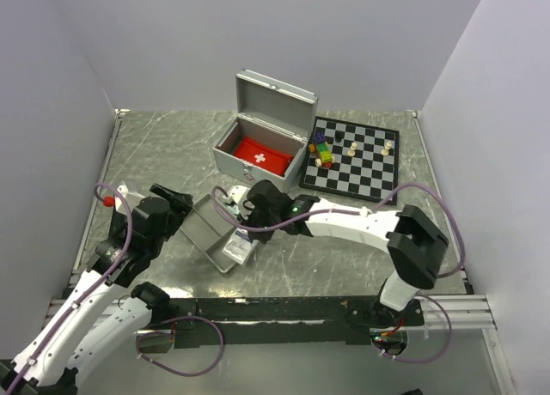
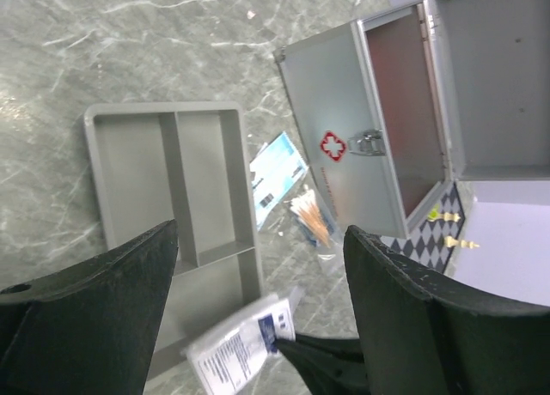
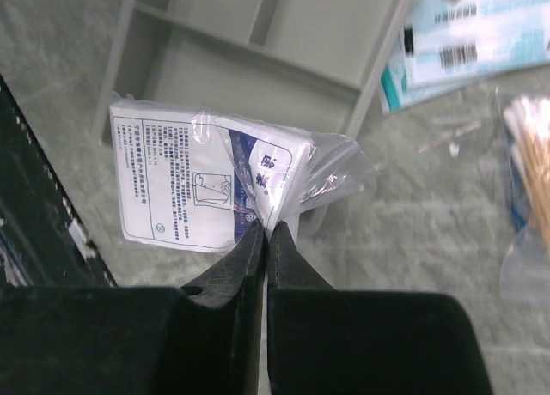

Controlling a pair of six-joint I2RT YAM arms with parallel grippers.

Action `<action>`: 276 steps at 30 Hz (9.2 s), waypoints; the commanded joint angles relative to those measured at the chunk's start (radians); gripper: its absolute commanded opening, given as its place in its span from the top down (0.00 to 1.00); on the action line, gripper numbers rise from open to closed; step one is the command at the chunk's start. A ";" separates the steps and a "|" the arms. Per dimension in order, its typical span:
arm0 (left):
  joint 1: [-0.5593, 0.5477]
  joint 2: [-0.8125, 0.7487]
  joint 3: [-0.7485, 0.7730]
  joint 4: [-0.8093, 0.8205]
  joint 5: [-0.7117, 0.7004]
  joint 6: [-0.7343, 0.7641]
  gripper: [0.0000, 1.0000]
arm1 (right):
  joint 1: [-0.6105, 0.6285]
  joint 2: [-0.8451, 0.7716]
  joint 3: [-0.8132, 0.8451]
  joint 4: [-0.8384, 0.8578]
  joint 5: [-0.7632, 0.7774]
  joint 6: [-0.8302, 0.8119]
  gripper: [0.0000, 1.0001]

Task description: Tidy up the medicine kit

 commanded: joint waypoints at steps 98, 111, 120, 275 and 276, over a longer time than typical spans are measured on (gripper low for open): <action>0.011 -0.079 -0.062 0.020 0.030 0.057 0.16 | -0.273 -0.051 -0.107 0.199 0.235 0.276 0.93; 0.011 -0.102 -0.041 -0.029 0.002 0.022 0.16 | -0.032 0.001 0.088 0.148 0.040 0.156 0.94; 0.011 -0.120 -0.003 -0.181 -0.111 -0.107 0.15 | -0.027 0.219 0.275 0.113 0.169 0.342 0.89; 0.011 -0.381 0.054 -0.231 -0.237 -0.084 0.15 | 0.052 0.384 0.275 0.440 -0.302 -0.144 0.89; 0.011 -0.380 0.053 -0.236 -0.237 -0.086 0.15 | 0.057 0.398 0.290 0.435 -0.284 -0.144 0.90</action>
